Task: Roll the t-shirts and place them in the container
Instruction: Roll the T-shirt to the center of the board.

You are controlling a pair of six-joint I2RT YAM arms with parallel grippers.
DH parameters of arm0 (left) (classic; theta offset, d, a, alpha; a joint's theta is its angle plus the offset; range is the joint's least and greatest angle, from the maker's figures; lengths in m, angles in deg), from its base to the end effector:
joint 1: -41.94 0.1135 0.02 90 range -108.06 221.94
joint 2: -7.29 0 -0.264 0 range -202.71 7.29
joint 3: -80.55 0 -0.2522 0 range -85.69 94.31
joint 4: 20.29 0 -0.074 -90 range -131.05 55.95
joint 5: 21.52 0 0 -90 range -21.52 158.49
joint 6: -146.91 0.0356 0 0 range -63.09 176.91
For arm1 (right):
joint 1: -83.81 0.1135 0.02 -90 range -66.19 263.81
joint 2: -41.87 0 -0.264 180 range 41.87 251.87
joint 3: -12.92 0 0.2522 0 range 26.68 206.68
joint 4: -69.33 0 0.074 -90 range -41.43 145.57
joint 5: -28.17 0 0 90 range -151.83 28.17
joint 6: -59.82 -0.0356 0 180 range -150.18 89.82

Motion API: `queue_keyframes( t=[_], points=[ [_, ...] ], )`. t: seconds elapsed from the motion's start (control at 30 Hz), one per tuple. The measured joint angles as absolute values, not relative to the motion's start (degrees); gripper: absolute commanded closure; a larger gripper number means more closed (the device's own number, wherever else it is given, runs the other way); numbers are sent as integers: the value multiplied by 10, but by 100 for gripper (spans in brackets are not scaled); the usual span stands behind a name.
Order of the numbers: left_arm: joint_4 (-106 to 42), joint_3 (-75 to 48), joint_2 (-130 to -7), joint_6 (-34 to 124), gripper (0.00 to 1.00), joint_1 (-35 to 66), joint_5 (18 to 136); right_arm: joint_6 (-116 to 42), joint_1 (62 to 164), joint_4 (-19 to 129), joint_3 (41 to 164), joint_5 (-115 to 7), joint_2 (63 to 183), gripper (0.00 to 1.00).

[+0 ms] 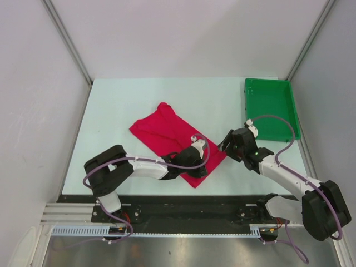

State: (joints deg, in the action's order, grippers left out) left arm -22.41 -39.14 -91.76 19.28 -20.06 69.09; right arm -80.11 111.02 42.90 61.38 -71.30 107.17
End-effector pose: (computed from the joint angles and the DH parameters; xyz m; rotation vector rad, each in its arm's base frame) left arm 0.1598 -0.3014 0.1447 0.5246 2.4010 -0.8669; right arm 0.2077 0.1002 0.2055 0.5483 2.2997 0.4834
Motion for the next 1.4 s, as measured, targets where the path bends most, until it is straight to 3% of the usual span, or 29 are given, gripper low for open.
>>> queue_keyframes(
  t=[0.3, 0.6, 0.67, 0.8, 0.83, 0.9, 0.93, 1.03, 1.2, 1.4],
  points=[
    [-132, -453, -913, 91, 100, -167, 781, -842, 1141, 433, 563, -704, 1100, 34],
    [-113, -466, -913, 58, 99, -164, 809, -858, 1144, 469, 563, -705, 1142, 41],
    [-113, -466, -913, 59, 97, -164, 812, -859, 1144, 473, 563, -707, 1144, 47],
    [-113, -466, -913, 59, 84, -164, 812, -862, 1144, 485, 563, -709, 1157, 65],
    [-114, -466, -913, 59, 78, -164, 812, -863, 1144, 487, 563, -710, 1162, 75],
    [-116, -466, -913, 65, 73, -164, 809, -865, 1144, 488, 563, -711, 1167, 85],
    [-118, -466, -912, 66, 64, -164, 808, -869, 1145, 487, 563, -711, 1170, 92],
    [-142, -465, -897, 89, 49, -165, 801, -870, 1145, 476, 570, -714, 1173, 98],
    [-226, -438, -860, 145, 42, -177, 763, -866, 1145, 447, 593, -717, 1189, 99],
    [-341, -349, -837, 236, 36, -229, 639, -855, 1146, 421, 620, -717, 1211, 99]
  ],
)
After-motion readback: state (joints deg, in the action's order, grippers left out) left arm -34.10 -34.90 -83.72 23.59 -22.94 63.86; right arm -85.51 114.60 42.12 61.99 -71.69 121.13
